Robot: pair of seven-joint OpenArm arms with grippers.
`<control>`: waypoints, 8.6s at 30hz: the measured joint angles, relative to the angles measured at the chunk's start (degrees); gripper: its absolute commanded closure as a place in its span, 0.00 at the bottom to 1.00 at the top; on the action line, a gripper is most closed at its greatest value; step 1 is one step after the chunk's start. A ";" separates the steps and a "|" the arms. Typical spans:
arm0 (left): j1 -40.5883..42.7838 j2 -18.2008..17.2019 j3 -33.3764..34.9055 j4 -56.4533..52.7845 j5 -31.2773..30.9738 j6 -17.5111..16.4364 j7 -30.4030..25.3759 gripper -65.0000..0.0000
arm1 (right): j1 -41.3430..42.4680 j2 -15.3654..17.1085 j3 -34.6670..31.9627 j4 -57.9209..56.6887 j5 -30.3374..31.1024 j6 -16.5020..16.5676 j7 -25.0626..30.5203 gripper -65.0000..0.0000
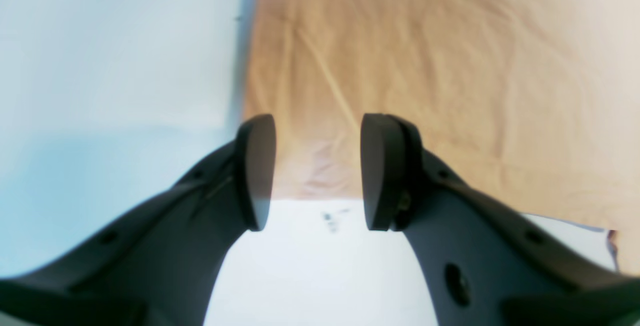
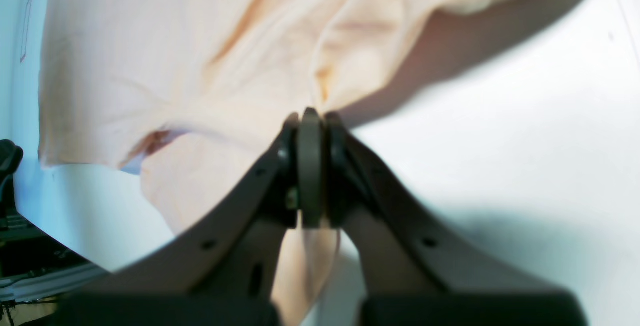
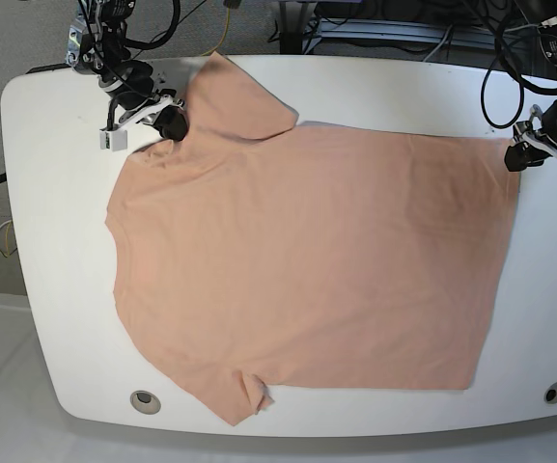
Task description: Fold the T-shirt properly
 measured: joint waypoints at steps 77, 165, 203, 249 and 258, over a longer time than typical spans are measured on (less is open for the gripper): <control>0.04 -3.80 2.54 -10.58 -3.08 -5.16 0.70 0.47 | 0.26 0.02 -0.28 -0.02 -0.17 -0.04 -0.31 1.00; 18.14 -3.93 -5.64 6.86 -3.54 -12.09 -4.48 1.00 | -19.93 -0.17 10.16 21.27 3.48 0.00 -3.41 1.00; 14.32 -3.28 -4.33 8.66 -0.57 -11.87 -5.84 1.00 | -12.02 0.96 12.87 24.41 2.97 0.48 -4.39 1.00; 11.65 1.40 -3.19 16.85 0.96 -11.74 -3.28 0.99 | -6.54 0.02 10.56 19.89 -3.87 0.87 -6.40 0.99; 12.87 4.13 -2.95 18.62 1.49 -11.80 -2.69 0.98 | -6.54 0.02 10.56 19.89 -3.87 0.92 -6.40 0.99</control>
